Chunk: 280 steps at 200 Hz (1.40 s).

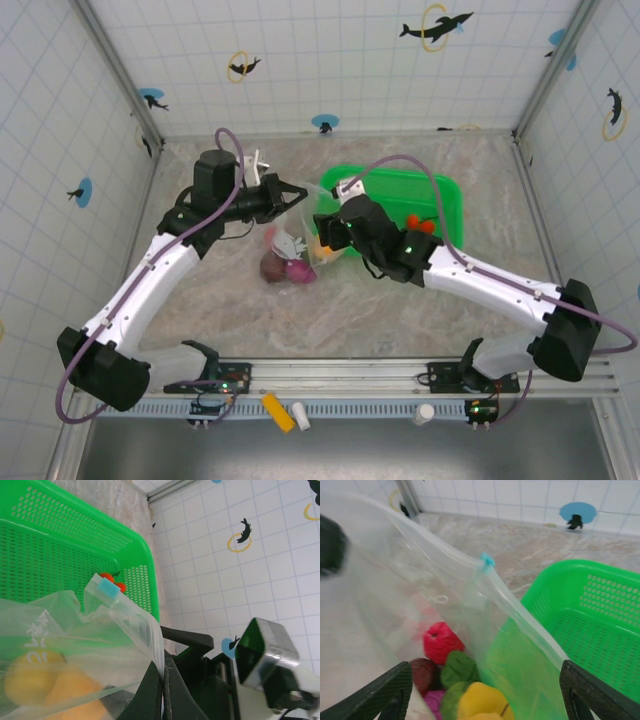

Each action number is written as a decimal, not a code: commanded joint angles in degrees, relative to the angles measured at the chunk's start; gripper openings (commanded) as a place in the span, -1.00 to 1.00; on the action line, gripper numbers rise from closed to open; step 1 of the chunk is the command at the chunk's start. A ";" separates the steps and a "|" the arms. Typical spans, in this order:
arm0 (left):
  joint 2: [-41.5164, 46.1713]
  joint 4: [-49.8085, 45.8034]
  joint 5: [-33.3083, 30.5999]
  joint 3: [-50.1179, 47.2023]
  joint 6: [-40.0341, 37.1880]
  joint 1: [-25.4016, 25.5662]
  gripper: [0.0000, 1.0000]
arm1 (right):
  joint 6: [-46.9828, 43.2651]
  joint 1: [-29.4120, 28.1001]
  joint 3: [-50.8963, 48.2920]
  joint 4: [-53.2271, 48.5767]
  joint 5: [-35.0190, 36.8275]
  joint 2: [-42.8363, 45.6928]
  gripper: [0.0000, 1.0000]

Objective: Place the food in the zip-top bag and seal the zipper

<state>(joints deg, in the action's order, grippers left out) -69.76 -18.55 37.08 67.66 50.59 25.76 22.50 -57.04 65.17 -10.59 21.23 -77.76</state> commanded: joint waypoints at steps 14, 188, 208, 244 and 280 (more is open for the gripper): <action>0.08 3.27 1.61 0.64 0.74 -0.43 -1.00 | 2.55 2.01 -1.03 4.27 -6.96 3.44 0.60; 3.47 6.06 5.21 -3.61 -3.48 -0.37 -1.00 | -1.08 31.31 3.73 -22.30 -6.93 -9.97 0.53; 4.16 7.36 6.85 -4.59 -3.62 -0.40 -1.00 | -3.37 32.77 3.73 -21.28 -5.98 -14.37 0.53; 5.06 8.34 8.23 -6.21 -4.18 -0.36 -1.00 | -4.08 35.48 8.02 -22.12 -5.19 -22.69 0.49; 5.32 8.59 8.82 -7.34 -4.62 -0.40 -1.00 | -4.60 36.99 11.49 -21.75 -7.22 -28.44 0.38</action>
<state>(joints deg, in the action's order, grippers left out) -65.98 -12.88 43.64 60.77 47.81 25.76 18.98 -20.58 72.77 -32.23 14.83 -104.01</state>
